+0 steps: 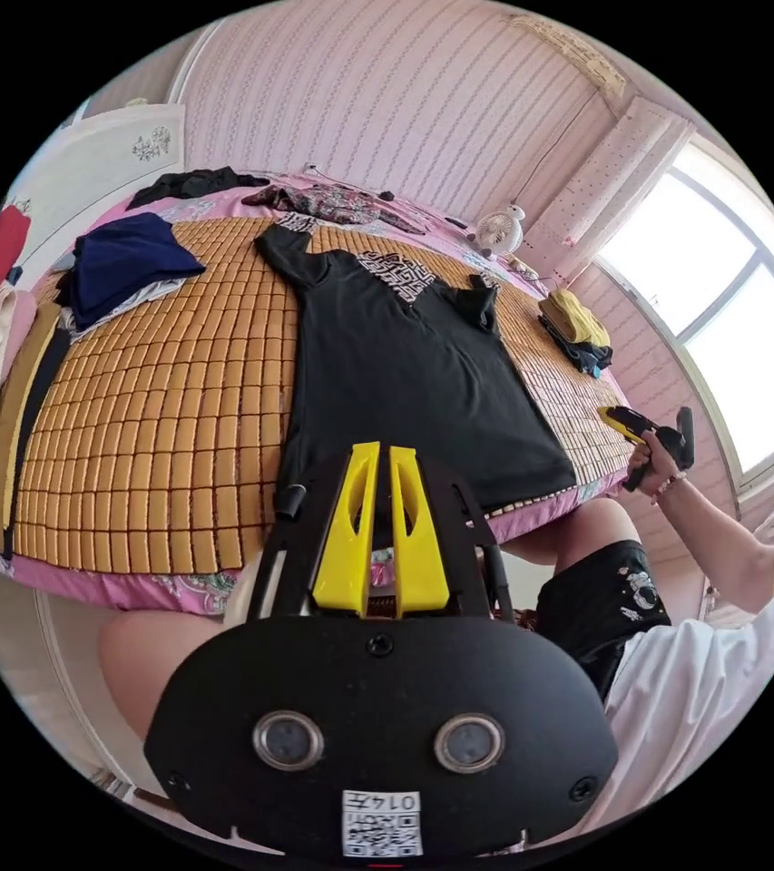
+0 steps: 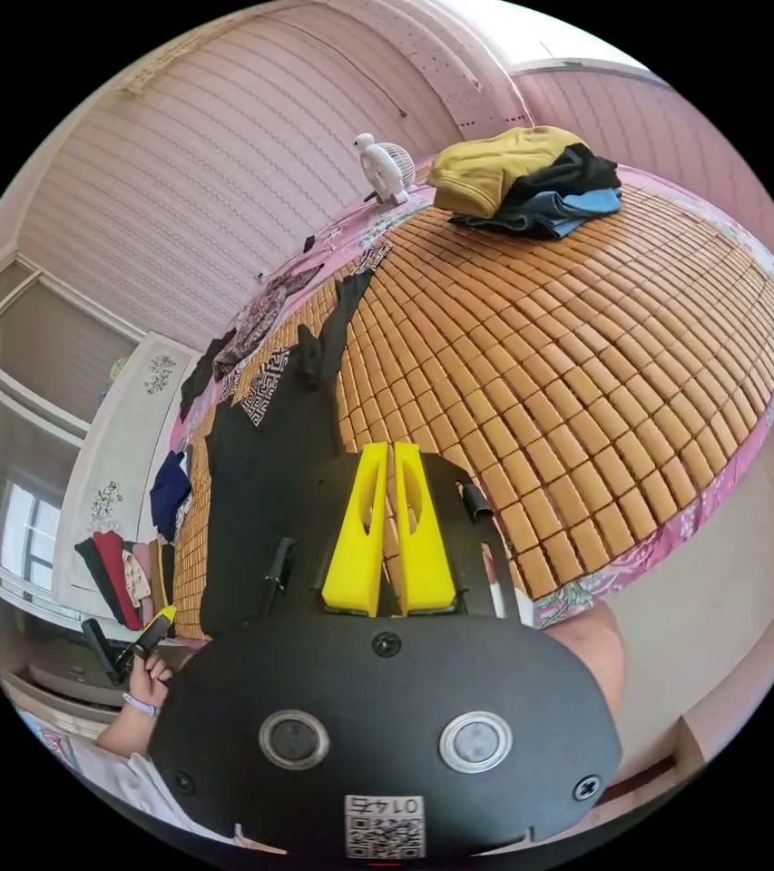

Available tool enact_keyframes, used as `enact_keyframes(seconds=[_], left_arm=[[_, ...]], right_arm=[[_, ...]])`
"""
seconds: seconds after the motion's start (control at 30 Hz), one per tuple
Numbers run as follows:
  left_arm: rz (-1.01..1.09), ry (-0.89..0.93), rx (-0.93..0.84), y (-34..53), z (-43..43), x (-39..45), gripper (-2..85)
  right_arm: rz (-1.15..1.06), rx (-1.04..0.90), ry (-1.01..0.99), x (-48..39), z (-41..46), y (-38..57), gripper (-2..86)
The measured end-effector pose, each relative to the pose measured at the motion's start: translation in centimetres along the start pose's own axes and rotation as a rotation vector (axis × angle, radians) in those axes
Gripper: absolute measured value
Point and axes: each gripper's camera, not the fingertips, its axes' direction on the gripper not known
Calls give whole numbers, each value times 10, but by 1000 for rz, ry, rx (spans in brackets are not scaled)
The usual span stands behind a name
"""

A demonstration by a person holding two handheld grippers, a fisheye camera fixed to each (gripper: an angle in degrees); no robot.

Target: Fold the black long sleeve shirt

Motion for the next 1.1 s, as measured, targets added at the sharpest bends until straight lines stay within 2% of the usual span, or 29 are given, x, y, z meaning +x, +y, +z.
enact_keyframes(seconds=[0.13,0.33,0.53,0.57,0.67,0.73,0.83,0.9,0.93,1.1], left_arm=[[141,81,-28,-74,65,32,46],[165,156,-148,-179,193,59,58],[231,100,-266,-207,288,69,9],[247,127,-209,-205,287,69,2],[202,179,-222,-209,298,59,-4],[202,211,-228,-212,307,56,-6],[229,177,-219,-213,313,64,-7],[247,151,-216,-214,317,70,-7],[258,140,-214,-215,319,74,-8],[243,156,-215,-221,331,75,-6]], right_arm=[[-147,4,45,-26,34,-70,24],[-251,-71,134,-57,127,-170,62],[-216,-89,188,-79,212,-239,87],[-193,-68,200,-83,224,-248,86],[-196,-80,279,-92,249,-258,64],[-274,-83,284,-99,251,-256,14],[-407,-104,391,-105,244,-244,1],[-411,-110,532,-95,217,-225,-2],[-398,-92,543,-90,205,-218,-2],[-138,-76,317,-16,83,-96,21]])
